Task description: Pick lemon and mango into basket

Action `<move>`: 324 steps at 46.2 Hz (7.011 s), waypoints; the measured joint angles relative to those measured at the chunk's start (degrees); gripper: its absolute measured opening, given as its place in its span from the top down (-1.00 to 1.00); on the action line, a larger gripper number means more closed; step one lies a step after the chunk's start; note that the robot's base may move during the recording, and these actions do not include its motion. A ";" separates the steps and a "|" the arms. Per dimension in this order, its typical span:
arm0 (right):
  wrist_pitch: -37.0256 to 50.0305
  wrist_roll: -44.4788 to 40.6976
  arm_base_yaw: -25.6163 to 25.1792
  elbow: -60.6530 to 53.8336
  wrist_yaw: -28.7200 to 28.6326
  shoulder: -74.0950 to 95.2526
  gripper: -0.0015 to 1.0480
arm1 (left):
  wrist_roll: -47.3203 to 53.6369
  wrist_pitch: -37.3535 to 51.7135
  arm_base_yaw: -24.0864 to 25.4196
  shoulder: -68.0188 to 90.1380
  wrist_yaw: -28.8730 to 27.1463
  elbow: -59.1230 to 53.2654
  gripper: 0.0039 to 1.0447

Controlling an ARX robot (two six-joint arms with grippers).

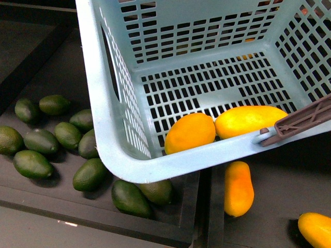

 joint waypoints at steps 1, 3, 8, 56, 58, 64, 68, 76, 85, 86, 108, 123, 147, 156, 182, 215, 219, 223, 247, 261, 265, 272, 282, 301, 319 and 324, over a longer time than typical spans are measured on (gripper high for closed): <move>0.00 0.00 0.00 0.00 0.02 0.00 -0.86 | 0.00 0.00 -0.02 0.00 -0.04 0.00 0.89; -0.04 0.00 0.00 0.00 0.02 0.00 -0.83 | 0.11 0.00 -0.33 0.00 -0.07 0.00 0.89; -0.04 0.00 0.00 0.00 0.00 -0.02 -0.83 | -0.63 0.00 -0.61 0.00 1.01 0.00 0.89; -0.17 -0.07 0.00 0.00 -0.07 -0.13 -0.83 | 0.04 0.00 0.00 0.00 -0.35 0.07 0.89; -0.17 -0.07 0.00 0.00 -0.04 -0.15 -0.83 | 0.15 0.00 0.00 0.00 -0.35 0.07 0.89; -0.15 -0.07 0.00 0.00 -0.02 -0.20 -0.83 | -0.13 0.00 -0.02 0.00 0.02 0.07 0.89; -0.17 -0.07 -0.04 0.00 -0.48 -0.13 -0.83 | -0.13 0.00 0.33 0.00 0.13 0.07 0.89; -0.17 -0.07 -0.11 -0.02 -0.44 -0.13 -0.83 | 1.66 0.00 0.96 0.00 -1.81 0.07 0.89; -0.17 -0.07 -0.11 0.00 -0.42 -0.13 -0.83 | 0.72 0.00 0.57 0.00 -0.55 0.07 0.89; -0.17 -0.07 -0.11 0.00 -0.42 -0.13 -0.83 | 0.59 0.00 0.50 0.00 -0.52 0.07 0.89; -0.17 -0.07 -0.11 -0.02 -0.17 -0.17 -0.83 | -25.46 -3.52 4.15 10.54 -37.79 8.24 0.89; -0.17 -0.07 -0.11 0.00 -0.20 -0.17 -0.83 | -34.47 -11.80 8.68 32.04 -35.08 33.05 0.89; -0.17 -0.07 -0.11 0.00 -0.20 -0.17 -0.83 | -37.44 -14.16 10.21 42.73 -30.95 41.18 0.89; -0.17 -0.07 -0.11 0.00 -0.20 -0.17 -0.83 | -40.15 -9.46 10.23 35.82 -32.68 29.40 0.44; -0.17 -0.07 -0.11 -0.02 -0.24 -0.17 -0.83 | -41.70 -18.95 6.56 10.75 -41.66 7.17 -0.81; -0.17 -0.07 -0.11 0.00 -0.07 -0.17 -0.83 | 59.54 59.69 25.83 -27.56 -22.82 -63.93 0.94; -0.17 -0.07 -0.11 0.00 -0.09 -0.17 -0.83 | 59.84 59.49 27.89 -31.52 -21.05 -67.14 0.94; -0.17 -0.07 -0.11 -0.02 -0.09 -0.17 -0.83 | 59.91 58.62 29.57 -34.80 -19.65 -69.66 0.94; -0.17 -0.07 -0.11 0.00 -0.09 -0.17 -0.83 | 60.30 49.40 39.08 -54.29 -9.05 -80.15 0.94; -0.17 -0.07 -0.11 -0.02 -0.07 -0.17 -0.83 | 60.33 38.49 40.57 -66.86 -8.55 -81.20 0.94; -0.17 -0.07 -0.11 -0.02 -0.07 -0.17 -0.83 | 60.35 34.32 40.57 -71.36 -8.52 -81.22 0.94; -0.17 -0.07 -0.11 0.00 -0.07 -0.17 -0.83 | 60.35 28.09 40.57 -77.99 -8.52 -81.22 0.94; -0.17 -0.07 -0.11 0.00 -0.07 -0.17 -0.83 | 60.33 22.73 40.57 -83.54 -8.52 -81.22 0.94; -0.17 -0.07 -0.11 0.00 -0.07 -0.17 -0.83 | 60.35 15.06 40.57 -91.30 -8.52 -81.22 0.94; -0.17 -0.07 -0.11 -0.02 -0.07 -0.17 -0.83 | 60.35 3.87 40.57 -102.14 -8.52 -81.22 0.94; -0.17 -0.07 -0.11 -0.02 -0.07 -0.17 -0.83 | 60.35 3.87 40.57 -102.14 -8.55 -81.22 0.94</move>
